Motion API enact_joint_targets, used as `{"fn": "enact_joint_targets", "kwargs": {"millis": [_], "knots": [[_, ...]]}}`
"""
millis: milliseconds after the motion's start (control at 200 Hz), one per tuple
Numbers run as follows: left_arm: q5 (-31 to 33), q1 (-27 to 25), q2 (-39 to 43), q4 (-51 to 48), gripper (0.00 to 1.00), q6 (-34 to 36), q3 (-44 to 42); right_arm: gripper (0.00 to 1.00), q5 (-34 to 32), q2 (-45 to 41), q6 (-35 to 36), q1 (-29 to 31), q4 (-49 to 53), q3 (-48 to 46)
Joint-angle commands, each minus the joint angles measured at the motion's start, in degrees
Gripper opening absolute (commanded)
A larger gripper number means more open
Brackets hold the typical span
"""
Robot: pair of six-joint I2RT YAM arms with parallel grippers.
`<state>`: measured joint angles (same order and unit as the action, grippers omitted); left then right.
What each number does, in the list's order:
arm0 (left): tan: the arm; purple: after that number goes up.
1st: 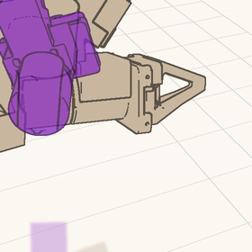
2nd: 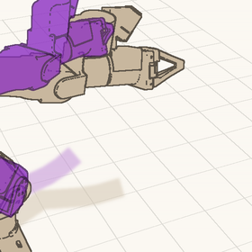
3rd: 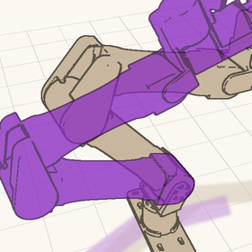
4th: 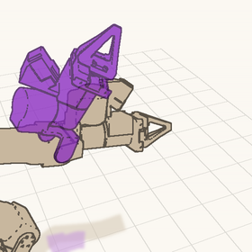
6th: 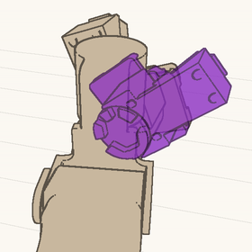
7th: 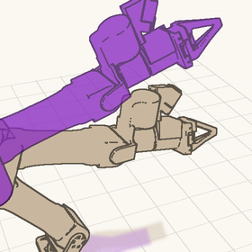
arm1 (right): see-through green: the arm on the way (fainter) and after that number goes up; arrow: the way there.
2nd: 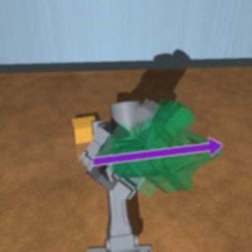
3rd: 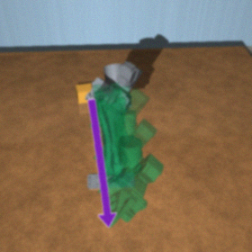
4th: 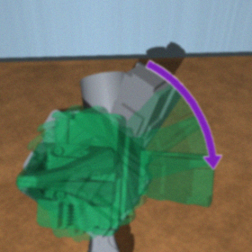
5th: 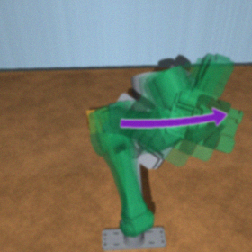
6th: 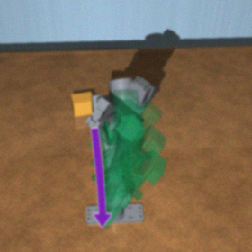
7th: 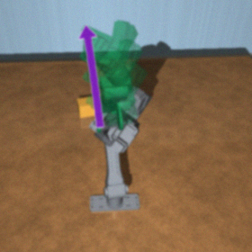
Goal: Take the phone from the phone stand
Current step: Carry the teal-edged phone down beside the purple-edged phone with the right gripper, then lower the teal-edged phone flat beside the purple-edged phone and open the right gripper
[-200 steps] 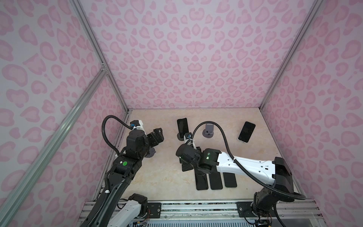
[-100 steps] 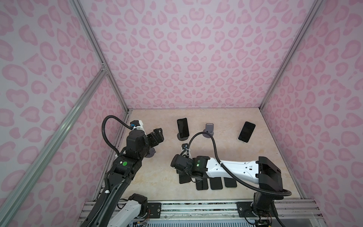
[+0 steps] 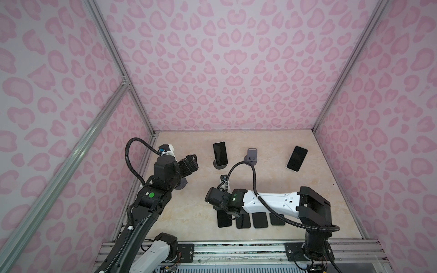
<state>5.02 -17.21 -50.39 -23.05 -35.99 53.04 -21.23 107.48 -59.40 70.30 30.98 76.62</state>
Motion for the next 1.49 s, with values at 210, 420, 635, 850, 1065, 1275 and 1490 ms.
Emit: {"fn": "enact_joint_targets", "kwargs": {"millis": [210, 420, 635, 850, 1065, 1275, 1490], "knots": [[-0.75, 0.06, -0.86, 0.46, 0.99, -0.22, 0.04, 0.61, -1.79, 3.90, -1.91, -0.52, -3.41, -0.37], [-1.05, 0.06, -1.04, 0.49, 0.99, -0.22, 0.05, 0.62, -1.79, 5.27, -2.54, -0.78, -4.95, -0.83], [-1.45, 0.04, -1.38, 0.54, 0.99, -0.22, 0.08, 0.62, -1.74, 6.25, -3.40, -0.61, -5.66, -1.17], [-1.90, 0.07, -1.63, 0.57, 0.99, -0.27, 0.14, 0.63, -2.41, 6.24, -4.30, -0.30, -6.36, -2.27], [-1.68, 0.07, -1.74, 0.59, 0.99, -0.29, -0.04, 0.64, -3.08, 6.75, -5.18, 0.36, -6.95, -2.45], [-2.20, 0.04, -1.94, 0.75, 0.99, -0.42, -0.11, 0.65, -3.99, 7.22, -5.75, 0.62, -6.34, -2.95], [-3.17, 0.00, -2.67, 0.81, 1.00, -0.65, 0.02, 0.67, -4.74, 7.57, -5.14, -0.23, -5.28, -3.36]]}}
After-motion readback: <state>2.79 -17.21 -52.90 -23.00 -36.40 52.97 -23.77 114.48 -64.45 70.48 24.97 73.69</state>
